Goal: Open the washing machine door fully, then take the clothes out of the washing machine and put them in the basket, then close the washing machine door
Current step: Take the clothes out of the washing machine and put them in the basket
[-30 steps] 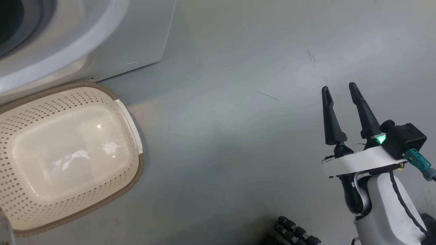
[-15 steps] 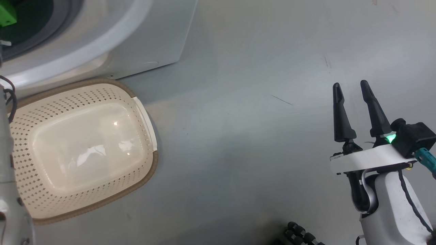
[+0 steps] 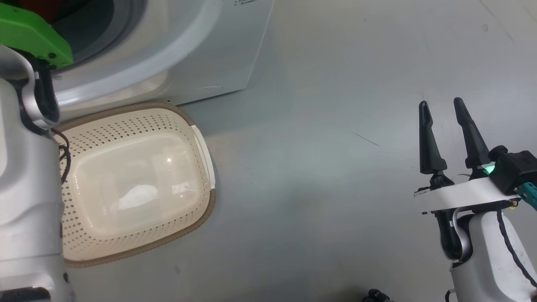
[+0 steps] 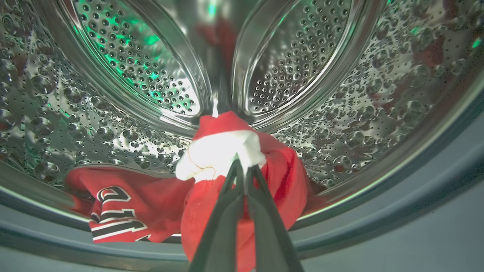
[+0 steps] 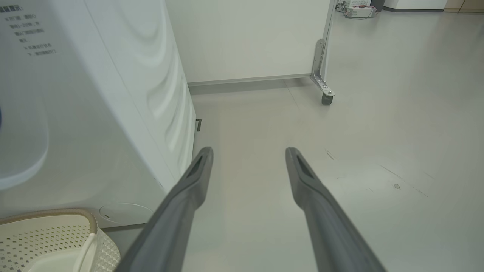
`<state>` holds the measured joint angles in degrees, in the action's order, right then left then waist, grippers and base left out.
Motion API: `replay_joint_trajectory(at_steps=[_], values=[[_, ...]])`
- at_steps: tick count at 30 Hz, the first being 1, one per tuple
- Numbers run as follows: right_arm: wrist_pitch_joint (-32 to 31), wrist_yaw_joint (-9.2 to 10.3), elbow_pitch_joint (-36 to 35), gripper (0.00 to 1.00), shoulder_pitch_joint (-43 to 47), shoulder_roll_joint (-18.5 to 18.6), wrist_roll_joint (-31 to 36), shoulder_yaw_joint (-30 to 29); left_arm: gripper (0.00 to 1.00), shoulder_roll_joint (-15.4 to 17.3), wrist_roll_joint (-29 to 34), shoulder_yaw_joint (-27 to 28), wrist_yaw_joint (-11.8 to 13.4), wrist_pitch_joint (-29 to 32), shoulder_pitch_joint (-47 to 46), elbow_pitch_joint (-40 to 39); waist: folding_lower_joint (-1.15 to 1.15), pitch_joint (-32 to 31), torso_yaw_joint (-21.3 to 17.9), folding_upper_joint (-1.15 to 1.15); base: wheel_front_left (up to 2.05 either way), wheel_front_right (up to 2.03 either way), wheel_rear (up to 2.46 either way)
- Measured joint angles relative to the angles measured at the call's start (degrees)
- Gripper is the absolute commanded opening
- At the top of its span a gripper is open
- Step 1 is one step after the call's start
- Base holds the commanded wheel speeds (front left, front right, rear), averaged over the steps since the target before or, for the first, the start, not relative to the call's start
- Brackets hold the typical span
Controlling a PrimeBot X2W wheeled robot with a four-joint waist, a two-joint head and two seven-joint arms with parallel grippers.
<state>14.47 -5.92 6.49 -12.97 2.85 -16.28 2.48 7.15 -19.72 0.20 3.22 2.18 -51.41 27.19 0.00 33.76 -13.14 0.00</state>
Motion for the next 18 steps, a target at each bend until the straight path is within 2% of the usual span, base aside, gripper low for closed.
replay_joint_trajectory(at_steps=[10, 18], values=[[0.0, 0.00, 0.2, 1.00, 1.4, 0.4, 1.4, -0.6, 0.00, -2.4, 1.0, -0.6, -0.1, -9.5, 8.4, -3.7, 0.00, -4.0, 2.5, 0.00, 0.00, 0.00, 0.00], [0.0, -0.01, 0.5, 1.00, 3.8, 0.6, 2.3, -0.6, 0.00, -3.4, 1.8, -2.5, -0.1, -13.8, 15.2, -6.4, 0.00, -7.4, 4.2, 0.00, 0.00, 0.00, 0.00]])
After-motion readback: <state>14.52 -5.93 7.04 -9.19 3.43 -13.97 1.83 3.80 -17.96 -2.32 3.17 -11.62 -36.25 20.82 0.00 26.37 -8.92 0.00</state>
